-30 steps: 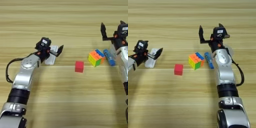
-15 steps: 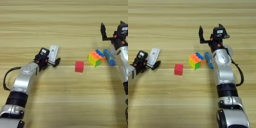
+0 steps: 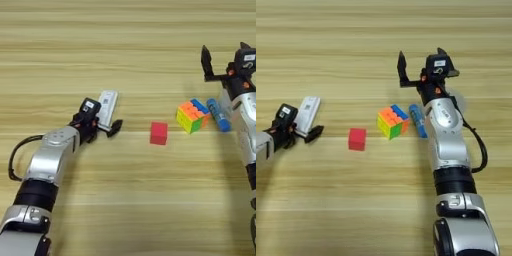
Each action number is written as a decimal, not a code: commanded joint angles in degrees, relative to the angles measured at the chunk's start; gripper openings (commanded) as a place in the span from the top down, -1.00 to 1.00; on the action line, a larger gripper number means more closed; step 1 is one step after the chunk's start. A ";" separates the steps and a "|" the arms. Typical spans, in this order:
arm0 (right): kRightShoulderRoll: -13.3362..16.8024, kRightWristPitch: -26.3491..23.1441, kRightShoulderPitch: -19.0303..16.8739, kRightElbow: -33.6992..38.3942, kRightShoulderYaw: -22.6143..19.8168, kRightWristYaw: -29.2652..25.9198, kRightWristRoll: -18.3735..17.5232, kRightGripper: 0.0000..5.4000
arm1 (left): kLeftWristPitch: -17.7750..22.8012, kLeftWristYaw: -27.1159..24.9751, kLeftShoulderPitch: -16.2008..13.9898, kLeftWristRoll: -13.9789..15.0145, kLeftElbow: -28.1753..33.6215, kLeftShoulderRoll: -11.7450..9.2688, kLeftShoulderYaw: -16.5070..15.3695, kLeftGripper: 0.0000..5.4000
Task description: Move the objects on the table
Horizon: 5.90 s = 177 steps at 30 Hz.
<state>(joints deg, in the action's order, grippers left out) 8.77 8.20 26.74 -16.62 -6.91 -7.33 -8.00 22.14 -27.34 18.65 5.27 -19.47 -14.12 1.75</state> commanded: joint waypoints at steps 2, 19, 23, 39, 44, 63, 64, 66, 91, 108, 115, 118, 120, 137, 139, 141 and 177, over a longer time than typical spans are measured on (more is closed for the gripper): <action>0.01 -0.38 1.17 0.05 -0.01 0.19 0.42 -1.00 | 1.11 0.45 0.31 0.78 -0.94 0.41 -0.63 -0.70; 0.02 -0.35 1.13 0.16 -0.05 0.26 0.42 -1.00 | 0.35 0.72 0.54 0.62 -1.23 0.47 -1.16 -0.11; 0.01 -0.34 1.14 0.17 -0.06 0.24 0.39 -1.00 | -0.70 1.05 1.37 0.45 -2.44 0.24 -1.59 -0.06; 0.06 -0.13 1.50 -0.50 -0.16 0.11 0.30 -1.00 | -5.05 1.13 6.68 -0.79 -10.90 1.73 -0.51 -0.06; 0.03 -0.08 1.48 -0.48 -0.17 0.17 0.33 -1.00 | -5.73 -0.01 6.33 -1.59 -10.20 2.54 1.77 -0.06; 0.07 -0.19 1.28 -0.27 -0.24 0.19 0.28 -1.00 | -2.43 -3.21 -0.72 -1.79 1.06 2.40 8.60 -0.06; 0.07 -0.18 1.25 -0.25 -0.25 0.21 0.28 -1.00 | -2.42 -3.21 -0.71 -1.75 1.06 2.39 8.66 -0.06; 0.08 -0.17 1.22 -0.23 -0.26 0.22 0.29 -1.00 | -2.42 -3.22 -0.72 -1.71 1.08 2.39 8.79 -0.06; 0.80 -0.18 0.00 0.06 0.50 -1.55 0.73 -1.00 | -6.17 -0.44 2.32 0.48 0.05 3.82 4.17 -0.78; 1.50 -3.16 -5.11 4.73 3.05 -4.51 2.38 -1.00 | -11.76 0.36 2.88 2.22 2.34 6.82 1.41 -0.99; 2.51 -4.52 -7.19 5.17 3.32 -7.52 1.33 -1.00 | -14.88 4.46 4.86 3.03 0.98 8.04 -2.12 -0.99; 2.97 -5.08 -8.75 6.41 3.97 -9.24 1.38 -1.00 | -16.83 7.03 5.94 3.26 0.03 8.42 -4.39 -0.99; 3.17 -5.60 -9.54 7.10 4.20 -10.39 1.09 -1.00 | -17.71 8.30 6.49 3.41 -0.66 8.63 -5.45 -0.99; 3.58 -8.82 -13.33 7.54 6.96 -17.74 -0.07 -1.00 | -19.32 10.86 7.52 4.00 -3.17 9.06 -6.93 -0.99; 3.76 -8.52 -13.06 5.37 7.23 -17.72 0.51 -1.00 | -19.33 10.81 7.49 4.05 -3.18 9.00 -6.98 -0.99; 3.94 -8.41 -12.89 4.10 7.49 -17.92 0.76 -1.00 | -19.30 10.76 7.51 4.09 -3.26 8.96 -7.03 -0.99; 3.39 -6.14 -10.72 -5.63 9.41 -17.94 3.48 -0.25 | -19.52 10.79 7.35 4.12 -3.52 8.98 -7.10 -1.00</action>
<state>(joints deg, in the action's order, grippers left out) 12.29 1.75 15.29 -22.34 2.54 -25.38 -4.72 3.11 -16.91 25.48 9.23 -22.65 -5.21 -5.37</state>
